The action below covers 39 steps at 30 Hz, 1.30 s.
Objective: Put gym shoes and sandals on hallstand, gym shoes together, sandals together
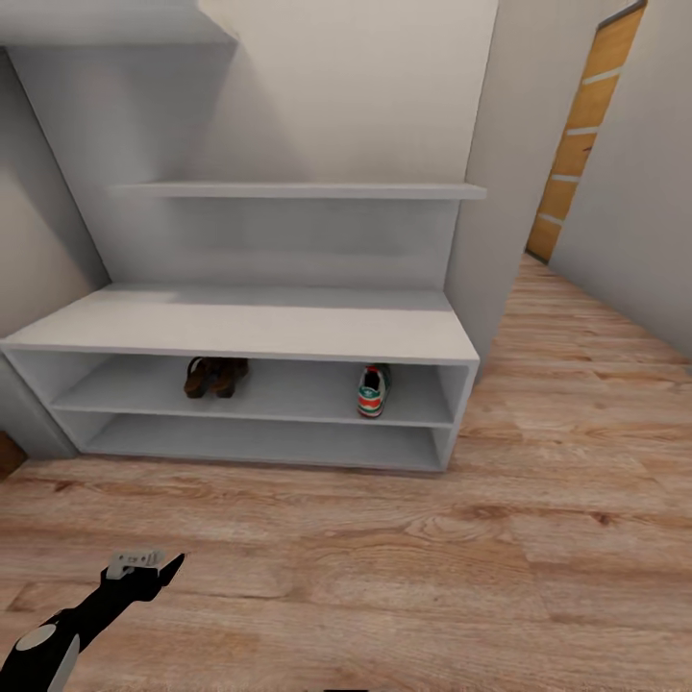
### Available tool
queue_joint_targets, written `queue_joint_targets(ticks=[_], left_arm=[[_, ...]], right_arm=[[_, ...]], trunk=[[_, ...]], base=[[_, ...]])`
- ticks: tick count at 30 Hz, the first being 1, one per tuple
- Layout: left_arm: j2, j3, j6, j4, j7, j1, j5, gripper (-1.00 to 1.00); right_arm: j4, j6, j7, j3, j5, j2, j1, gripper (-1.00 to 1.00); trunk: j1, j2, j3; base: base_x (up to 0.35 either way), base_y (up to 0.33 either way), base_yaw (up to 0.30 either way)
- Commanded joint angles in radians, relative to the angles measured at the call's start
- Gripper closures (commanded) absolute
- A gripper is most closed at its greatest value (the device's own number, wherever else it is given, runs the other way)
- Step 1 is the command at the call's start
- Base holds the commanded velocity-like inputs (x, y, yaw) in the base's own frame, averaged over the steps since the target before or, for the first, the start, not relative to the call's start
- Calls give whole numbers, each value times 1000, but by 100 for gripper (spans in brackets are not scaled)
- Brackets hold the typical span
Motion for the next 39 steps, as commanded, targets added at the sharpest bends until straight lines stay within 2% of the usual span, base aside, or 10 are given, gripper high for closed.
queue_joint_targets(ticks=[1, 27, 39], left_arm=[[-1, 4, -7, 1, -5, -1, -8, -100], [-1, 4, -6, 1, -3, -1, -5, -100], [-1, 4, -11, 1, -3, -1, -4, -100]], right_arm=[[0, -3, 5, -2, 0, 0, -1, 100], [0, -3, 5, -2, 0, 0, -1, 100], [0, -7, 5, -2, 0, 0, -1, 100]], trunk=[[0, 0, -1], [0, 0, -1], [0, 0, -1]], base=[[-74, 298, 0], [-109, 298, 0], [-19, 303, -44]])
